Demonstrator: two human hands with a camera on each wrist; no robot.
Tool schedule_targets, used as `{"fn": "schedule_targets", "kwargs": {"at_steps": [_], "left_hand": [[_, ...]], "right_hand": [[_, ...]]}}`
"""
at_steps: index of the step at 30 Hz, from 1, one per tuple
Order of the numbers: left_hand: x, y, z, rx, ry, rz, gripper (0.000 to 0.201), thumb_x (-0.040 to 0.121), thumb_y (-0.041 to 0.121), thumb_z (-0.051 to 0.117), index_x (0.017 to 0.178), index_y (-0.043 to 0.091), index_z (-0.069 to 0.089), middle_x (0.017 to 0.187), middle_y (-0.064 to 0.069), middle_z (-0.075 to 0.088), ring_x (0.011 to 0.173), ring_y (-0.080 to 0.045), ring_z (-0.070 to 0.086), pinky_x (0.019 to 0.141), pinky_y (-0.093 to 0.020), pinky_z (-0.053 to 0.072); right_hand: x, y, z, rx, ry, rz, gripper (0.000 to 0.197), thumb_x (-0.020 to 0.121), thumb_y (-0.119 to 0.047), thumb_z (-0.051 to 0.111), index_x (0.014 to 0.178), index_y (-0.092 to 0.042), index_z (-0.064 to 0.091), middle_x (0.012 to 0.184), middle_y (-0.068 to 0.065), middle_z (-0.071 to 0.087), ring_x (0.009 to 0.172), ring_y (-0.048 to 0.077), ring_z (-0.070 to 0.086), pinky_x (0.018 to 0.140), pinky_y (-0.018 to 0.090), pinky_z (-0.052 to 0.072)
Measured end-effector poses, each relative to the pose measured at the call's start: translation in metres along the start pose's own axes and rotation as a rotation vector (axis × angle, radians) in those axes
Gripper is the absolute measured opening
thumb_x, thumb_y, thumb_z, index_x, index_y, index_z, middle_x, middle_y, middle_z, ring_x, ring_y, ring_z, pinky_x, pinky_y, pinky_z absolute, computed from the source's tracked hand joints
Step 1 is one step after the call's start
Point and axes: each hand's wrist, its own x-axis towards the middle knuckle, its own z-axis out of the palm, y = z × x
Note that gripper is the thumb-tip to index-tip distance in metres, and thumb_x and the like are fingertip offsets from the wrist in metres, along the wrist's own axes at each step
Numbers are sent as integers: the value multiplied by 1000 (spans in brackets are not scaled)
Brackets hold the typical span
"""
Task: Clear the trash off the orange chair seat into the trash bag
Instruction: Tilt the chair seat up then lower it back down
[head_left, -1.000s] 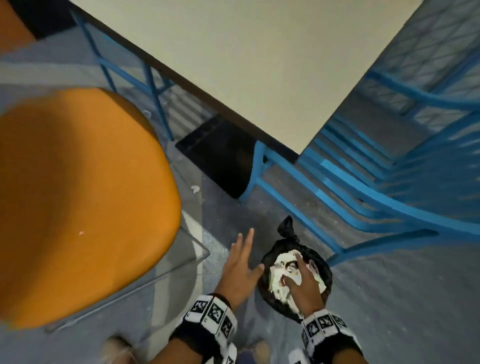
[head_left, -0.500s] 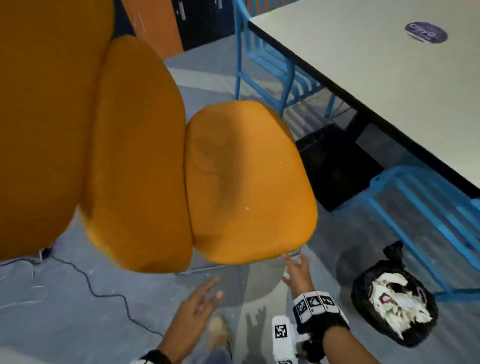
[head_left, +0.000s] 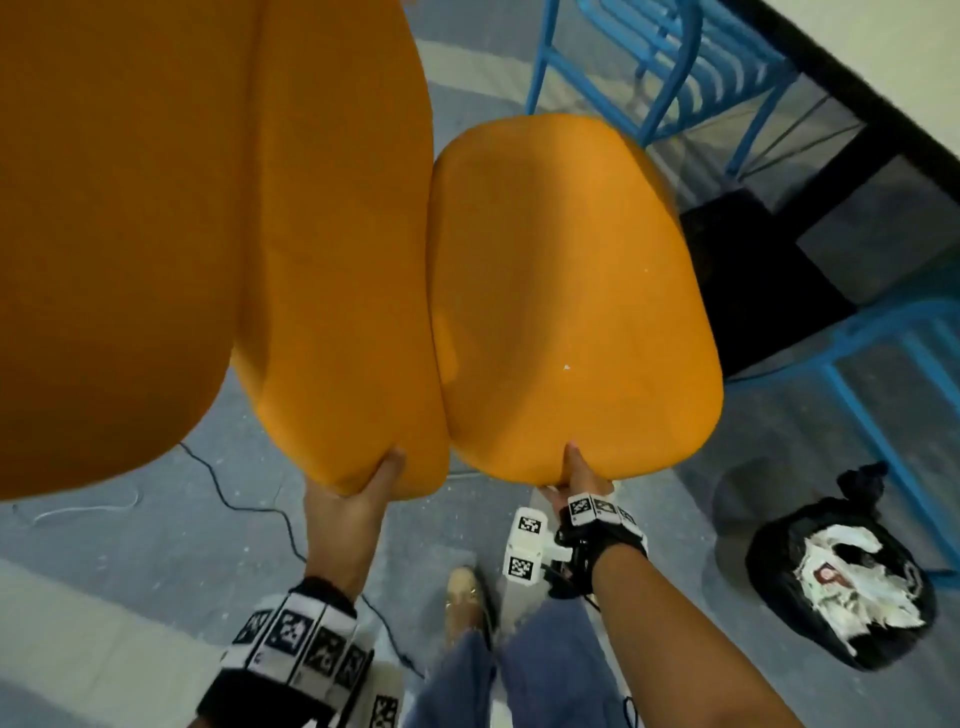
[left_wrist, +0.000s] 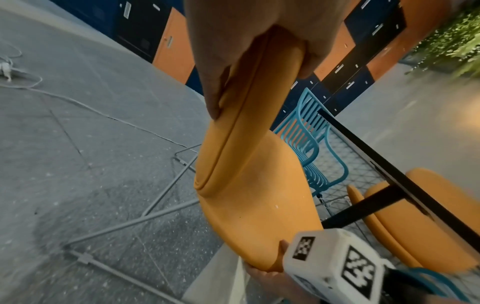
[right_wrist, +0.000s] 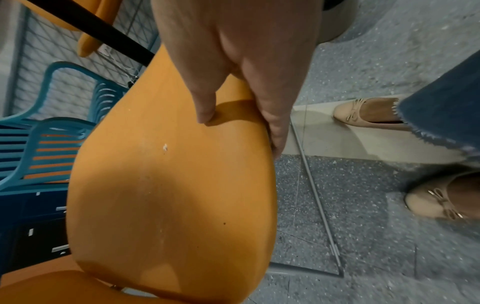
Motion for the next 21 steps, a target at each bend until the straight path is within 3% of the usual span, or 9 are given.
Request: {"fn": "schedule_targets", "kwargs": {"at_steps": [2, 4, 6, 9, 12, 14, 16, 19, 21], "left_hand": [[-1, -1, 4, -17, 19, -2, 66, 79, 14, 70, 125, 44, 33, 120, 21, 52, 113, -17, 51, 100, -40, 40], [-1, 0, 4, -25, 30, -21, 65, 80, 13, 69, 125, 43, 33, 115, 28, 49, 111, -16, 51, 99, -37, 40], [-3, 5, 5, -17, 47, -10, 66, 72, 27, 73, 121, 50, 34, 114, 31, 48, 110, -16, 52, 95, -35, 40], [-6, 9, 15, -6, 71, 10, 63, 58, 43, 67, 109, 61, 35, 113, 31, 49, 108, -15, 54, 90, -30, 42], [-9, 13, 35, 12, 45, 23, 57, 66, 31, 68, 106, 59, 38, 109, 32, 50, 95, 11, 55, 81, -18, 40], [-11, 14, 51, 21, 2, -1, 52, 72, 24, 66, 104, 57, 42, 104, 35, 54, 87, 20, 56, 78, -17, 40], [-15, 18, 72, 33, -6, -45, 52, 79, 15, 70, 104, 53, 45, 100, 35, 59, 89, 13, 59, 84, -23, 42], [-17, 22, 104, 22, 37, -86, 50, 80, 11, 67, 119, 34, 45, 113, 9, 56, 103, -16, 54, 92, -32, 36], [-17, 25, 122, 11, 65, -103, 48, 79, 11, 68, 115, 32, 42, 113, 3, 53, 103, -18, 49, 92, -32, 35]], "right_hand": [[14, 9, 1, -21, 48, 22, 96, 61, -34, 82, 138, -19, 27, 141, 19, 43, 121, 43, 48, 97, 64, 42], [26, 15, 0, -19, 52, 29, 101, 53, -41, 83, 136, -20, 29, 139, 18, 47, 116, 42, 51, 93, 64, 46], [20, 11, -1, 10, 41, 18, 100, 54, -42, 82, 136, -23, 28, 138, 15, 48, 114, 42, 53, 89, 64, 48], [13, -7, 0, 0, 60, 23, 83, 68, -31, 78, 133, -17, 29, 135, 19, 47, 114, 44, 52, 90, 65, 47], [22, -27, -4, -38, 58, 14, 76, 72, -26, 76, 131, -13, 30, 133, 20, 48, 113, 44, 53, 89, 65, 47], [34, -46, -5, -34, 27, 7, 73, 75, -23, 74, 133, -11, 32, 135, 22, 48, 114, 44, 52, 90, 65, 47], [47, -70, -8, -39, 3, -25, 68, 77, -21, 72, 133, -9, 36, 134, 23, 49, 115, 45, 53, 89, 64, 48], [65, -98, -11, -77, -67, -60, 63, 78, -23, 71, 133, -12, 42, 132, 19, 54, 111, 44, 56, 83, 60, 52], [76, -109, -14, -97, -96, -75, 68, 74, -26, 73, 134, -18, 41, 132, 18, 55, 107, 43, 58, 74, 55, 55]]}}
